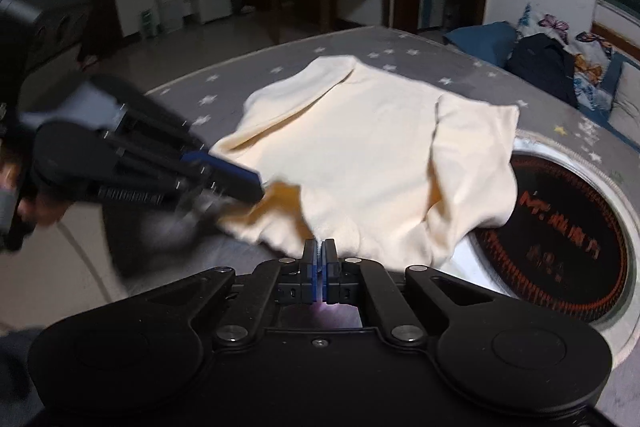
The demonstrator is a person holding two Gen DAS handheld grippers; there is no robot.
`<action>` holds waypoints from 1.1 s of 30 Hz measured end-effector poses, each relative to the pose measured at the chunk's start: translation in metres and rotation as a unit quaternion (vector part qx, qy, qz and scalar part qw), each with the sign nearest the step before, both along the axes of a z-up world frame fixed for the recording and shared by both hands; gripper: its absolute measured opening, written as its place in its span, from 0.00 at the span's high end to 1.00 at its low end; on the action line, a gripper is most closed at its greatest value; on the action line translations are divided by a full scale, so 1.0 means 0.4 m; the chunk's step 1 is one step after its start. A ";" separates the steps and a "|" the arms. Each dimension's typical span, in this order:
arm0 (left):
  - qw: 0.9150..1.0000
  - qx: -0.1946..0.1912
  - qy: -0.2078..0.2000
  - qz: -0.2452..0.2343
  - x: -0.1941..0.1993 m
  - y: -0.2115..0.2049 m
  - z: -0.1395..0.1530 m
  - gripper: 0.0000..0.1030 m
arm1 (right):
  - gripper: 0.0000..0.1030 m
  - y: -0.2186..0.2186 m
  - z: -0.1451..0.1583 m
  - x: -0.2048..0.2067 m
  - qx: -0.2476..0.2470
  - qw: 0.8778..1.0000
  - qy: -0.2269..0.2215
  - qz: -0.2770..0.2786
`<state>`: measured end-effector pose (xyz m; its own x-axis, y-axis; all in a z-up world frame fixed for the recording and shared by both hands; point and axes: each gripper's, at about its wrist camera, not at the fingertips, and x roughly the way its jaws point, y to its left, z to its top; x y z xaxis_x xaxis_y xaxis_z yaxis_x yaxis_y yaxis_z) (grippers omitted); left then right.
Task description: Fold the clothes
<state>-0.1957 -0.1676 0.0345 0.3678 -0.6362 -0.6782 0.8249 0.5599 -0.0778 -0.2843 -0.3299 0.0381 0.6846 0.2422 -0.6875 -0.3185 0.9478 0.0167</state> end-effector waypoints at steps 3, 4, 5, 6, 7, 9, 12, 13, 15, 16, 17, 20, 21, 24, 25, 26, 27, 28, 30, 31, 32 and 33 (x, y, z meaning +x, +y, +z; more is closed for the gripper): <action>1.000 0.016 -0.006 -0.015 -0.021 -0.001 -0.011 0.98 | 0.98 0.002 -0.015 -0.017 -0.013 1.000 0.015 0.003; 1.000 0.017 -0.008 -0.015 -0.022 -0.001 -0.012 0.98 | 0.98 -0.006 -0.010 -0.018 -0.013 1.000 0.011 -0.004; 1.000 0.015 -0.010 -0.015 -0.022 -0.003 -0.007 0.98 | 0.98 -0.014 -0.005 -0.018 -0.013 1.000 0.008 -0.012; 1.000 0.011 -0.011 -0.013 -0.018 -0.006 -0.001 0.98 | 0.98 -0.023 0.000 -0.018 -0.012 1.000 0.004 -0.019; 1.000 0.007 -0.013 -0.010 -0.014 -0.010 0.004 0.98 | 0.98 -0.024 0.001 -0.018 -0.013 1.000 0.003 -0.020; 1.000 -0.003 -0.015 -0.004 -0.003 -0.022 0.016 0.97 | 0.98 -0.052 0.025 0.007 -0.013 0.999 -0.019 -0.046; 1.000 -0.017 -0.020 -0.001 0.014 -0.055 0.022 0.97 | 0.98 -0.082 0.047 0.053 -0.015 0.997 -0.038 -0.070; 1.000 -0.021 -0.021 -0.001 0.019 -0.068 0.023 0.96 | 0.98 -0.090 0.054 0.072 -0.018 0.996 -0.045 -0.077; 1.000 -0.025 -0.016 -0.004 0.029 -0.095 0.016 0.96 | 0.97 -0.105 0.064 0.109 -0.020 0.995 -0.051 -0.084; 1.000 -0.026 -0.013 -0.006 0.033 -0.108 0.013 0.95 | 0.97 -0.111 0.067 0.124 -0.018 0.995 -0.052 -0.086; 1.000 -0.027 -0.010 -0.008 0.038 -0.121 0.008 0.95 | 0.95 -0.127 0.074 0.185 -0.011 0.995 -0.045 -0.086; 0.999 -0.030 -0.002 -0.014 0.048 -0.157 -0.007 0.94 | 0.91 -0.138 0.069 0.283 -0.010 0.995 -0.036 -0.091; 0.999 -0.029 0.000 -0.016 0.050 -0.167 -0.013 0.94 | 0.90 -0.137 0.063 0.322 -0.013 0.995 -0.036 -0.091; 0.999 -0.025 0.006 -0.024 0.052 -0.191 -0.028 0.93 | 0.86 -0.133 0.043 0.396 -0.016 0.995 -0.032 -0.091; 0.999 -0.023 0.007 -0.027 0.053 -0.196 -0.032 0.92 | 0.83 -0.132 0.032 0.431 -0.015 0.995 -0.029 -0.091; 0.999 -0.022 0.011 -0.028 0.055 -0.199 -0.037 0.91 | 0.78 -0.131 0.021 0.467 -0.014 0.995 -0.027 -0.091; 0.999 -0.022 0.013 -0.029 0.056 -0.201 -0.039 0.91 | 0.76 -0.129 0.013 0.490 -0.015 0.995 -0.027 -0.092; 0.999 -0.021 0.019 -0.029 0.057 -0.202 -0.047 0.89 | 0.75 -0.128 0.009 0.487 -0.015 0.995 -0.027 -0.092; 0.999 -0.019 0.024 -0.027 0.062 -0.205 -0.056 0.86 | 0.75 -0.128 -0.009 0.544 -0.019 0.995 -0.023 -0.098; 0.999 -0.019 0.026 -0.026 0.065 -0.205 -0.059 0.83 | 0.75 -0.127 -0.015 0.558 -0.021 0.995 -0.020 -0.099; 0.999 -0.019 0.028 -0.025 0.067 -0.205 -0.062 0.80 | 0.75 -0.126 -0.021 0.572 -0.022 0.995 -0.017 -0.100; 0.999 -0.020 0.031 -0.025 0.069 -0.206 -0.065 0.79 | 0.75 -0.125 -0.027 0.586 -0.024 0.994 -0.015 -0.101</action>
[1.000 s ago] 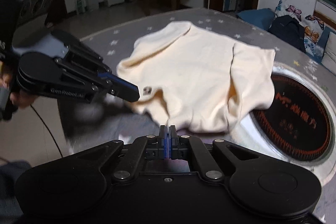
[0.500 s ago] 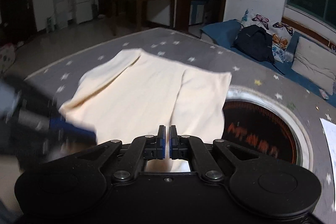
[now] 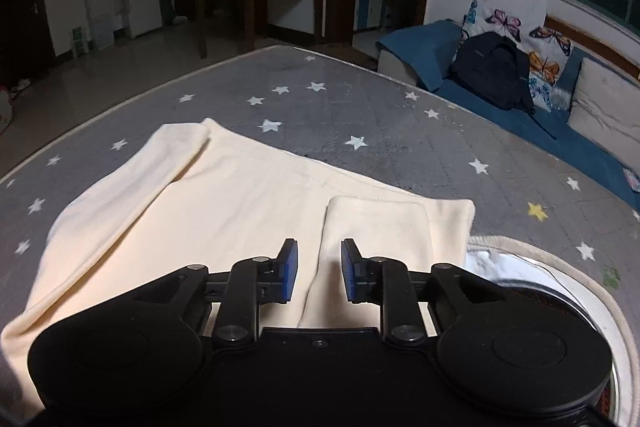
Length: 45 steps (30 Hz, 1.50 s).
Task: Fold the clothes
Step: 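Grasp a sleeve with the right tool and lift it up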
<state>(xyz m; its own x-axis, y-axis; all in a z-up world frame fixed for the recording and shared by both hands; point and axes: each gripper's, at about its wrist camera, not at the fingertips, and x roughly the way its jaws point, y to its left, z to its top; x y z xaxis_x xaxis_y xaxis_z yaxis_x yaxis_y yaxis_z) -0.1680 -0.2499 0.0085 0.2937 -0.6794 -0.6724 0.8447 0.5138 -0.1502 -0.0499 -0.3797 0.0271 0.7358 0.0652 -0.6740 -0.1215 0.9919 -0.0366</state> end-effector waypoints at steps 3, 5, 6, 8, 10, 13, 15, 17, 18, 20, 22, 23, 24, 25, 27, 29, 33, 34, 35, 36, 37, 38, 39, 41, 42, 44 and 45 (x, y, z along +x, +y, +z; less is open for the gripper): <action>1.000 -0.003 0.002 -0.001 0.001 0.004 -0.004 0.77 | 0.75 0.002 -0.011 0.027 -0.005 1.000 0.006 -0.004; 1.000 -0.005 0.004 0.000 0.002 0.005 -0.006 0.75 | 0.75 0.004 -0.026 0.046 -0.007 1.000 0.009 -0.007; 1.000 -0.006 0.004 0.000 0.002 0.005 -0.007 0.75 | 0.75 0.004 -0.032 0.053 -0.006 1.000 0.012 -0.008; 1.000 -0.008 0.006 0.001 0.003 0.005 -0.009 0.75 | 0.75 0.006 -0.037 0.061 -0.006 1.000 0.015 -0.010; 1.000 -0.009 0.007 0.001 0.000 0.008 -0.009 0.74 | 0.75 0.009 -0.046 0.071 -0.014 1.000 0.013 -0.014; 1.000 -0.009 0.007 0.001 -0.002 0.009 -0.010 0.74 | 0.84 0.011 -0.051 0.076 -0.023 0.999 0.010 -0.020; 1.000 -0.008 0.007 0.001 -0.003 0.009 -0.010 0.74 | 0.94 0.015 -0.049 0.075 -0.040 0.999 0.005 -0.022; 1.000 -0.008 0.008 0.002 -0.001 0.008 -0.009 0.73 | 0.97 0.013 -0.042 0.069 -0.048 0.999 -0.002 -0.024; 1.000 -0.007 0.009 0.002 0.000 0.008 -0.009 0.73 | 0.97 0.010 -0.037 0.062 -0.051 0.998 -0.008 -0.027; 1.000 -0.006 0.010 0.003 0.002 0.007 -0.008 0.73 | 0.97 -0.005 -0.019 0.044 -0.054 0.998 -0.019 -0.034; 1.000 -0.004 0.010 0.004 0.003 0.005 -0.006 0.73 | 0.97 -0.023 0.003 0.025 -0.054 0.997 -0.030 -0.043; 1.000 -0.002 0.010 0.005 0.004 0.003 -0.004 0.72 | 0.97 -0.037 0.017 0.016 -0.053 0.997 -0.034 -0.047; 1.000 0.000 0.010 0.006 0.005 0.001 -0.001 0.72 | 0.97 -0.050 0.031 0.007 -0.052 0.997 -0.039 -0.052; 1.000 0.001 0.011 0.008 0.006 -0.001 0.003 0.72 | 0.97 -0.064 0.045 -0.002 -0.052 0.996 -0.044 -0.057; 1.000 -0.001 0.013 0.010 0.007 -0.001 0.011 0.72 | 0.97 -0.093 0.068 -0.030 -0.049 0.995 -0.054 -0.067; 1.000 -0.008 0.010 0.013 0.007 0.002 0.026 0.72 | 0.97 -0.123 0.091 -0.058 -0.045 0.994 -0.064 -0.077; 1.000 -0.015 -0.001 0.021 0.007 0.000 0.052 0.71 | 0.97 -0.179 0.117 -0.125 -0.039 0.991 -0.083 -0.101; 1.000 -0.016 -0.003 0.023 0.009 -0.006 0.057 0.71 | 0.97 -0.187 0.120 -0.135 -0.039 0.990 -0.085 -0.104; 1.000 -0.016 -0.003 0.025 0.012 -0.012 0.061 0.70 | 0.97 -0.194 0.123 -0.145 -0.038 0.990 -0.087 -0.107; 1.000 -0.017 -0.003 0.025 0.013 -0.016 0.063 0.70 | 0.97 -0.220 0.132 -0.177 -0.035 0.988 -0.094 -0.119; 1.000 -0.018 -0.003 0.024 0.014 -0.026 0.064 0.70 | 0.97 -0.236 0.137 -0.194 -0.033 0.987 -0.097 -0.126; 1.000 -0.018 -0.004 0.024 0.015 -0.037 0.065 0.70 | 0.97 -0.252 0.141 -0.210 -0.031 0.985 -0.100 -0.134; 1.000 -0.016 -0.005 0.023 0.015 -0.047 0.064 0.70 | 0.97 -0.267 0.143 -0.226 -0.028 0.984 -0.103 -0.141; 1.000 -0.012 -0.005 0.020 0.015 -0.066 0.059 0.70 | 0.97 -0.297 0.149 -0.256 -0.022 0.981 -0.107 -0.157; 1.000 -0.008 -0.004 0.017 0.015 -0.077 0.055 0.70 | 0.97 -0.313 0.149 -0.270 -0.021 0.980 -0.109 -0.165; 1.000 -0.001 -0.002 0.012 0.013 -0.092 0.046 0.70 | 0.97 -0.343 0.150 -0.298 -0.017 0.977 -0.112 -0.181; 1.000 0.002 -0.002 0.008 0.011 -0.098 0.042 0.70 | 0.97 -0.357 0.146 -0.315 -0.017 0.976 -0.113 -0.188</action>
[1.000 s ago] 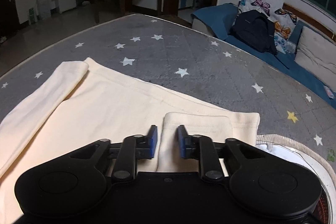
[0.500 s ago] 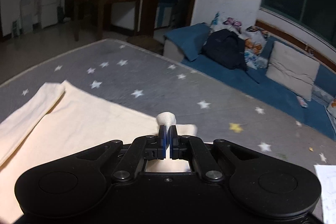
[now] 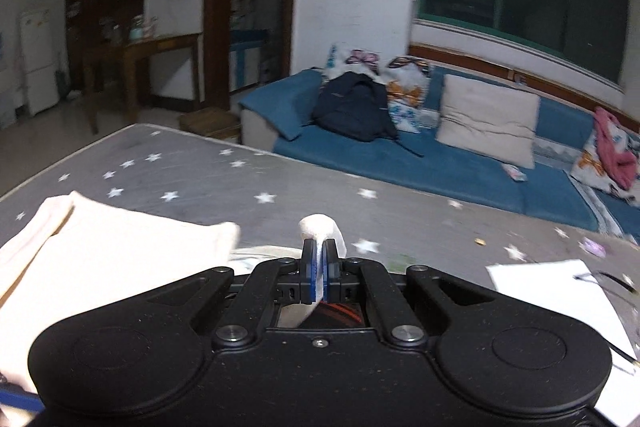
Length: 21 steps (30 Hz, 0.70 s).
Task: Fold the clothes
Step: 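Grasp a sleeve with the right tool and lift it up, then fold the held sleeve across the shirt body with the right tool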
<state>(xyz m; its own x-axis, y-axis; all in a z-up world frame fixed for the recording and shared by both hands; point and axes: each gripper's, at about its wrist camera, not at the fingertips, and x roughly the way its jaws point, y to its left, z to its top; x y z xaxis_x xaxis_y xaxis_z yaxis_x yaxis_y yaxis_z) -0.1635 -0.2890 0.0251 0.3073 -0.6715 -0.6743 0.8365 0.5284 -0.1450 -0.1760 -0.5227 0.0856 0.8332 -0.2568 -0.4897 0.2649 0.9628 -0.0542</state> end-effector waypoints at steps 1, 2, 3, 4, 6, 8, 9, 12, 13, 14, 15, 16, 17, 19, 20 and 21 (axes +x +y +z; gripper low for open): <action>1.000 0.003 0.000 -0.003 -0.002 -0.004 -0.003 0.70 | 0.97 -0.013 -0.004 -0.013 0.001 1.000 0.001 -0.006; 1.000 0.005 0.001 -0.006 -0.004 -0.008 -0.006 0.69 | 0.97 -0.027 -0.007 -0.025 0.002 1.000 0.001 -0.013; 1.000 0.008 0.001 -0.009 -0.008 -0.011 -0.013 0.69 | 0.97 -0.033 -0.010 -0.032 0.003 1.000 0.002 -0.016; 1.000 0.010 0.001 -0.012 -0.011 -0.013 -0.017 0.69 | 0.97 -0.051 -0.019 -0.051 0.005 1.000 0.004 -0.023; 1.000 0.014 0.002 -0.018 -0.014 -0.017 -0.021 0.68 | 0.97 -0.073 -0.034 -0.075 0.011 0.999 0.006 -0.035; 1.000 0.021 0.000 -0.024 -0.021 -0.020 -0.030 0.68 | 0.97 -0.089 -0.052 -0.099 0.022 0.999 0.011 -0.045; 0.999 0.022 0.000 -0.025 -0.022 -0.021 -0.031 0.68 | 0.97 -0.095 -0.063 -0.110 0.028 0.998 0.013 -0.048; 0.999 0.028 -0.001 -0.032 -0.027 -0.025 -0.039 0.67 | 0.97 -0.106 -0.096 -0.147 0.041 0.997 0.021 -0.058; 0.999 0.030 -0.002 -0.033 -0.029 -0.026 -0.040 0.66 | 0.97 -0.108 -0.105 -0.163 0.046 0.997 0.024 -0.062; 0.999 0.030 -0.003 -0.035 -0.030 -0.026 -0.041 0.66 | 0.97 -0.111 -0.118 -0.175 0.053 0.996 0.028 -0.065; 0.999 0.031 -0.003 -0.036 -0.030 -0.027 -0.040 0.66 | 0.97 -0.112 -0.123 -0.184 0.056 0.996 0.031 -0.067; 0.999 0.032 -0.003 -0.037 -0.029 -0.028 -0.040 0.65 | 0.97 -0.117 -0.129 -0.198 0.058 0.995 0.034 -0.068; 0.999 0.033 -0.004 -0.038 -0.029 -0.028 -0.040 0.65 | 0.97 -0.119 -0.144 -0.213 0.062 0.995 0.041 -0.073; 0.999 0.035 -0.004 -0.039 -0.028 -0.028 -0.038 0.65 | 0.95 -0.122 -0.169 -0.235 0.071 0.993 0.053 -0.081; 0.999 0.035 -0.005 -0.040 -0.028 -0.029 -0.037 0.64 | 0.94 -0.124 -0.174 -0.245 0.072 0.992 0.056 -0.084; 0.999 0.036 -0.005 -0.040 -0.028 -0.029 -0.036 0.64 | 0.94 -0.127 -0.178 -0.256 0.072 0.992 0.059 -0.087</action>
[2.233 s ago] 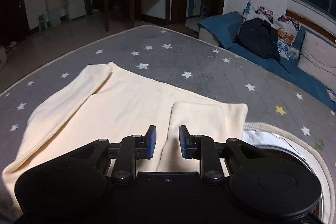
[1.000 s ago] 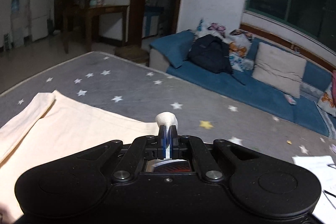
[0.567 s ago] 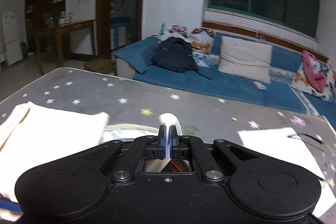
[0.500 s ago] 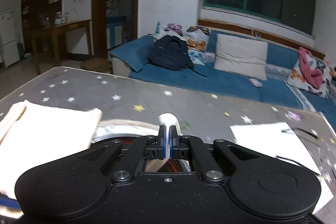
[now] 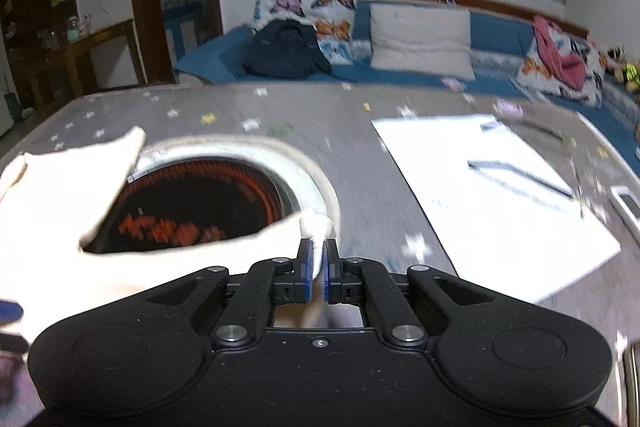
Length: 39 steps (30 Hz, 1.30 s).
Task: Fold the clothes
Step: 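Fold the held sleeve across the shirt body with the right tool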
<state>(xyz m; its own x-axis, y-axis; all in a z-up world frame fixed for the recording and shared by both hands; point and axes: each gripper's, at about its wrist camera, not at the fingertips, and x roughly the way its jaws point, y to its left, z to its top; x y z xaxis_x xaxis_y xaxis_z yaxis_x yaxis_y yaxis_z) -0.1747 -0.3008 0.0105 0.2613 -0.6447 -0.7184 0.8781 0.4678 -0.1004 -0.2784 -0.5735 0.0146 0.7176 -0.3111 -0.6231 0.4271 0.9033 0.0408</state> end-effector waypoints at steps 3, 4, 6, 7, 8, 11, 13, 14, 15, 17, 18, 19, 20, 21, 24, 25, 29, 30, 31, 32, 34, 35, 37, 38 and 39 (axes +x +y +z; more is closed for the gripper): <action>1.000 0.001 -0.001 0.000 -0.001 -0.001 0.002 0.63 | 0.92 -0.014 -0.001 -0.013 -0.008 1.000 0.000 -0.015; 1.000 0.002 -0.002 0.000 0.000 -0.002 0.002 0.63 | 0.92 -0.019 0.003 -0.013 -0.008 1.000 -0.002 -0.020; 1.000 0.002 -0.003 -0.001 -0.002 -0.002 0.004 0.63 | 0.87 -0.026 0.010 -0.012 -0.006 1.000 -0.008 -0.025; 1.000 0.002 -0.004 -0.003 -0.004 -0.003 0.005 0.63 | 0.86 -0.034 0.017 -0.010 -0.004 1.000 -0.015 -0.026; 1.000 0.002 -0.005 -0.005 -0.006 -0.005 0.006 0.63 | 0.85 -0.034 0.023 -0.003 -0.004 1.000 -0.019 -0.022; 1.000 0.002 -0.008 -0.011 -0.013 -0.009 0.009 0.63 | 0.79 -0.029 0.024 0.034 -0.001 1.000 -0.021 0.001; 1.000 0.004 -0.010 -0.014 -0.022 -0.014 0.010 0.63 | 0.78 -0.035 0.009 0.064 0.004 1.000 -0.016 0.012; 1.000 0.005 -0.012 -0.016 -0.025 -0.015 0.010 0.62 | 0.78 -0.035 0.002 0.079 0.006 1.000 -0.011 0.018; 1.000 0.007 -0.013 -0.016 -0.026 -0.016 0.010 0.62 | 0.78 -0.034 -0.006 0.093 0.007 1.000 -0.007 0.020; 1.000 0.009 -0.014 -0.016 -0.026 -0.017 0.009 0.61 | 0.78 -0.034 -0.021 0.119 0.009 1.000 0.002 0.023; 1.000 0.010 -0.014 -0.016 -0.025 -0.017 0.008 0.61 | 0.78 -0.034 -0.028 0.128 0.009 1.000 0.006 0.024; 1.000 0.011 -0.013 -0.015 -0.023 -0.017 0.007 0.61 | 0.78 -0.034 -0.036 0.136 0.008 1.000 0.010 0.025; 1.000 0.012 -0.012 -0.015 -0.022 -0.018 0.005 0.61 | 0.78 -0.034 -0.040 0.140 0.008 1.000 0.013 0.026; 1.000 0.013 -0.011 -0.014 -0.020 -0.018 0.004 0.61 | 0.78 -0.034 -0.045 0.144 0.008 0.999 0.016 0.028; 1.000 0.015 -0.011 -0.014 -0.022 -0.016 0.001 0.60 | 0.88 -0.034 -0.045 0.135 -0.003 0.999 0.018 0.027; 1.000 0.015 -0.011 -0.015 -0.022 -0.016 0.001 0.60 | 0.90 -0.035 -0.043 0.135 -0.005 1.000 0.017 0.026; 1.000 0.015 -0.011 -0.015 -0.023 -0.015 0.000 0.59 | 0.95 -0.042 -0.039 0.135 -0.015 1.000 0.017 0.016; 1.000 0.015 -0.011 -0.014 -0.023 -0.014 0.000 0.59 | 0.95 -0.044 -0.042 0.135 -0.014 1.000 0.019 0.016; 1.000 0.015 -0.011 -0.013 -0.024 -0.013 0.000 0.58 | 0.94 -0.046 -0.044 0.134 -0.013 1.000 0.018 0.015; 1.000 0.015 -0.012 -0.012 -0.025 -0.010 0.001 0.58 | 0.93 -0.047 -0.043 0.131 -0.013 1.000 0.017 0.012; 1.000 0.016 -0.014 -0.010 -0.028 -0.004 0.004 0.57 | 0.91 -0.048 -0.035 0.125 -0.011 1.000 0.013 0.007; 1.000 0.014 -0.016 -0.008 -0.028 0.002 0.007 0.57 | 0.91 -0.048 -0.028 0.121 -0.011 1.000 0.011 0.005; 1.000 0.009 -0.019 -0.003 -0.027 0.016 0.016 0.56 | 0.86 -0.042 -0.010 0.111 -0.013 1.000 0.003 0.005; 1.000 0.005 -0.020 0.002 -0.026 0.027 0.022 0.55 | 0.84 -0.036 0.001 0.105 -0.016 1.000 -0.002 0.006; 1.000 0.001 -0.022 0.007 -0.024 0.039 0.028 0.55 | 0.84 -0.031 0.007 0.113 -0.018 1.000 -0.007 0.011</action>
<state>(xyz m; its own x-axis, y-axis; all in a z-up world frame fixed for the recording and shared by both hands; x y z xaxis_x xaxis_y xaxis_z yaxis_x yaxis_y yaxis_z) -0.1844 -0.2850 0.0218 0.3021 -0.6390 -0.7074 0.8746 0.4811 -0.0610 -0.2331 -0.5859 0.0175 0.7334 -0.3170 -0.6014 0.4068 0.9134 0.0145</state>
